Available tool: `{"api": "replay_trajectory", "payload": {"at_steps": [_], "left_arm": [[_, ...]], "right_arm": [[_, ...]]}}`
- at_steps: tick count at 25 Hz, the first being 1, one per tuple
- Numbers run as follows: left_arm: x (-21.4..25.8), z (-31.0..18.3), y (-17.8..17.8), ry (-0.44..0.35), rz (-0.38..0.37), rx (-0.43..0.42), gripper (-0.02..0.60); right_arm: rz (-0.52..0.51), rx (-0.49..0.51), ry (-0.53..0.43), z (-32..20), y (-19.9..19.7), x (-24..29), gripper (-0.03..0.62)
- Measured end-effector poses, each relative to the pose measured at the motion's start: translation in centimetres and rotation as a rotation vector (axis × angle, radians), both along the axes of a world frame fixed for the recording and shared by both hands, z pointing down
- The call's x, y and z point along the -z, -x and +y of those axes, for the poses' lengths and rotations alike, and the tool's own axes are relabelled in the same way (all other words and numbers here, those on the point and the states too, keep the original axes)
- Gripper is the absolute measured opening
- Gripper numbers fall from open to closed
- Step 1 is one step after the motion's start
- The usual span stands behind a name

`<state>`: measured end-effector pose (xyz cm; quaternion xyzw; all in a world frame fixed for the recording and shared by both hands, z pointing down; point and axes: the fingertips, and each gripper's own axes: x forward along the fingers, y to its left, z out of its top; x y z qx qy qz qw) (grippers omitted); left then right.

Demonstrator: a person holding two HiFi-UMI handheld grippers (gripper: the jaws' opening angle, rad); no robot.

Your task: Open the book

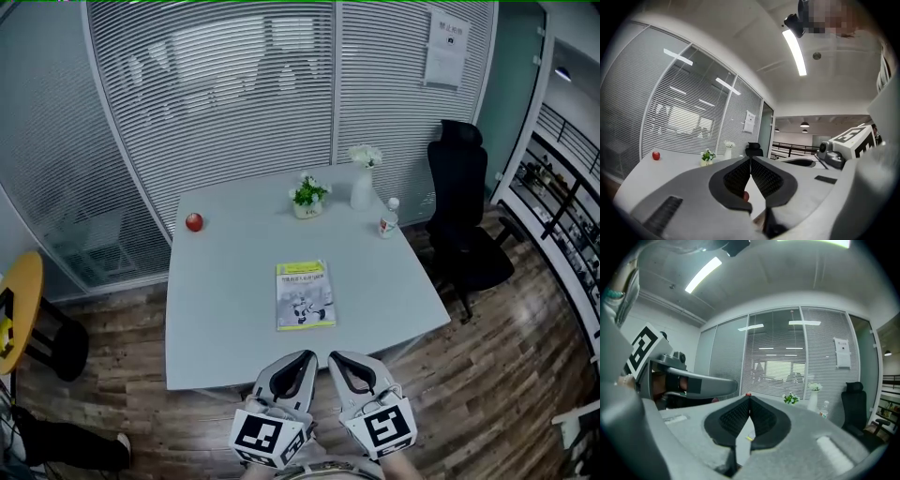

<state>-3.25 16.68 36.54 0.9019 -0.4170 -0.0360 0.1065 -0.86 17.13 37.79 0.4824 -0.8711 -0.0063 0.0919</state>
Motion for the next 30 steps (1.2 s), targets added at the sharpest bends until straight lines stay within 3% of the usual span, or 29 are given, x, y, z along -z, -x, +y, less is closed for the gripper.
{"api": "replay_trajectory", "payload": {"at_steps": [16,30], "left_arm": [[-2.5,-3.5,1.1,0.043,-0.014,-0.031,0.009],[-0.6,-13.7,-1.9,0.015,-0.023,0.034,0.009]], "right_arm": [[0.008,-0.015,0.048,-3.7,0.6,-2.1,0.003],[0.0,0.073,0.034,-13.8,-1.5,-0.6,0.003]]}}
